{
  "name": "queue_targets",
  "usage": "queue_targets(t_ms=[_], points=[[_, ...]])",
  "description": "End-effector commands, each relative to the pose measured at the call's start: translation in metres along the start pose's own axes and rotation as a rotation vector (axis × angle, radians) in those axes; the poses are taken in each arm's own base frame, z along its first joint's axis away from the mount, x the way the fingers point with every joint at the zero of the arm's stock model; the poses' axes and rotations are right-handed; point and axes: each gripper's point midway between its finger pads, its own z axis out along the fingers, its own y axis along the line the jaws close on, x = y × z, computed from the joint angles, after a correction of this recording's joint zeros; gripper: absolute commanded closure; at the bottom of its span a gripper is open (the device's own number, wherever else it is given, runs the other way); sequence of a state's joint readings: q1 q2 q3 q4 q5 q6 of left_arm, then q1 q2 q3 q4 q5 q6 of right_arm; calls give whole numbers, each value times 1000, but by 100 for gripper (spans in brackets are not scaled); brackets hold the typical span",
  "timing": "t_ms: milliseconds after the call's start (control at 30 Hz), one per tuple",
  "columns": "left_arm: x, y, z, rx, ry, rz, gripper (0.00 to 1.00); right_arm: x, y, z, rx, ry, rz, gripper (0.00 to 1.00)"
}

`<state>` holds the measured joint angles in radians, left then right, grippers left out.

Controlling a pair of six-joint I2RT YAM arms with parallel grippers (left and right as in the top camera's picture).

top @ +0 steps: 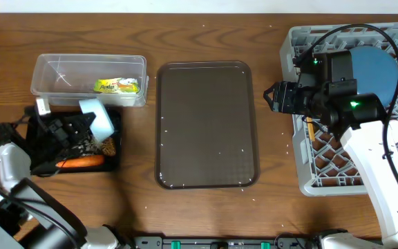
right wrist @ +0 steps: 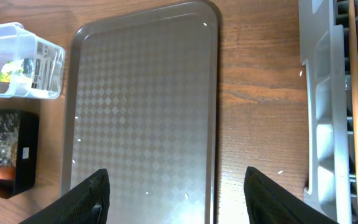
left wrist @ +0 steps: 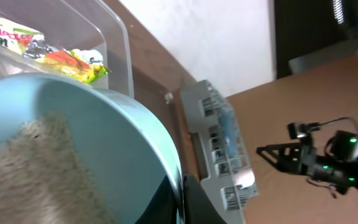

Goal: Sort waste into correct bins and load items into the dishwasher rack
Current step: 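Lift the rice bowl with the left gripper and carry it over the black tray, then tip the bowl with the left gripper to dump rice onto the black tray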

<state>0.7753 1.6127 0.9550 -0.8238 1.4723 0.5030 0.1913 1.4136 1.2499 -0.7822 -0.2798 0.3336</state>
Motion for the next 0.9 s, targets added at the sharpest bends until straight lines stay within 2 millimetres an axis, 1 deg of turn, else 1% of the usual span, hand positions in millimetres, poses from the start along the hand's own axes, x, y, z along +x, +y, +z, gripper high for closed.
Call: queue_targets(t_ms=[0,167,300,367,400,433,467,500,567,700,767,833,867], points=[[-8,-12,-12,68,-83,156,94,1,4,3,-3,6,0,36],[-13,-6,-33,28,-151,156,94,1,4,3,-3,6,0,36],[-11,4,-43,4,-188,170,93,1,4,3,-2,6,-1,36],[-6,7,-43,1,-189,143,94,0,4,3,-3,3,-1,36],[0,14,-42,-28,-166,174,94,0,4,3,-4,2,-2,36],[3,15,-41,-27,-165,152,94,-1,4,3,-5,-1,-2,36],[4,9,-41,7,-186,74,94,-2,5,3,-6,-3,-3,36],[6,6,-41,16,-191,54,94,-2,5,3,-6,-4,-3,36],[11,7,-40,1,-182,149,94,-1,5,3,-6,-3,-3,36],[9,9,-43,2,-200,143,94,-2,5,3,-6,-4,-4,36],[9,8,-44,6,-202,95,94,-2,5,3,-6,-4,-3,36],[12,12,-43,-18,-184,178,94,-2,5,3,-6,-4,-3,36],[12,14,-43,-21,-181,178,94,-2,5,3,-6,-4,-3,37]])
